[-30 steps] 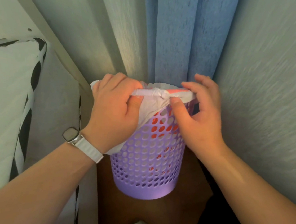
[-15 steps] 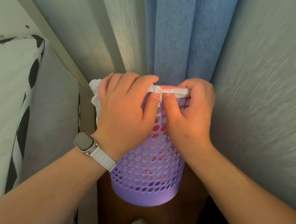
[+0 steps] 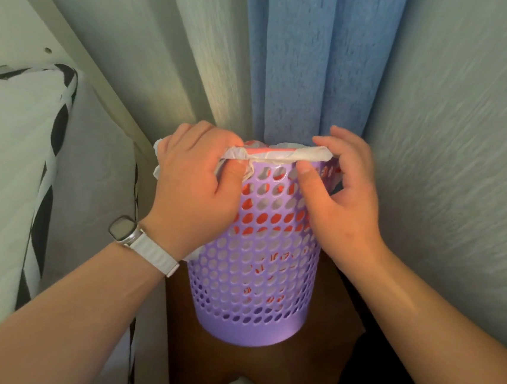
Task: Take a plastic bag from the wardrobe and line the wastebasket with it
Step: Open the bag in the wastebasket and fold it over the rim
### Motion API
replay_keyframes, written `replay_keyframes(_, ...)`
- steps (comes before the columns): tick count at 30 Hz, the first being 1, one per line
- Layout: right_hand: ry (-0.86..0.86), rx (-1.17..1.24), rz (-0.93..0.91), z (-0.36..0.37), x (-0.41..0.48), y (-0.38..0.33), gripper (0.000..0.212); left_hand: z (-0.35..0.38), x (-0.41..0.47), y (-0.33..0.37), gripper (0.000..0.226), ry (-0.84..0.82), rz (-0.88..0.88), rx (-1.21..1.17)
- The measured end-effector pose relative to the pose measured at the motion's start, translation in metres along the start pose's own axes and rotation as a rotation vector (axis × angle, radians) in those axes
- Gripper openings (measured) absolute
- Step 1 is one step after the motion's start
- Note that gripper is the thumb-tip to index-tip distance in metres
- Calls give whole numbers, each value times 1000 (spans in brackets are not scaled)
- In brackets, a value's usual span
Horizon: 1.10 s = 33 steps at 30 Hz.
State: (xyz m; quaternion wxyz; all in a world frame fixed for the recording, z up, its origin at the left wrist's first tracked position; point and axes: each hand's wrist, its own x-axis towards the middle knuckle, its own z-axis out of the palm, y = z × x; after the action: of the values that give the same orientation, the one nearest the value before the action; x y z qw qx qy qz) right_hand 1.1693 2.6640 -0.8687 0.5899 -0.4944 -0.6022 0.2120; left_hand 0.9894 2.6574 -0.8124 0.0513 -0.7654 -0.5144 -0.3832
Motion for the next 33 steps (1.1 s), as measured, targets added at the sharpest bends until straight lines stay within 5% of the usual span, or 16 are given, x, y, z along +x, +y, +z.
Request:
replay_keyframes(3, 47, 37, -34, 1, 0, 0, 20, 0, -2, 3, 8, 4, 17, -18)
replay_keyframes(10, 120, -54, -25, 4, -1, -9, 20, -6, -4, 24, 30, -65, 91, 72)
replay_keyframes(19, -6, 0, -45, 8, -6, -13, 37, 0, -2, 5, 18, -162, 32, 107)
replay_keyframes(24, 24, -17, -106, -1, 0, -2, 6, -4, 1, -4, 20, -180, 77, 109)
replay_keyframes(33, -100, -137, -280, 2, -5, 4, 6, -4, 1, -4, 19, -114, -65, 44)
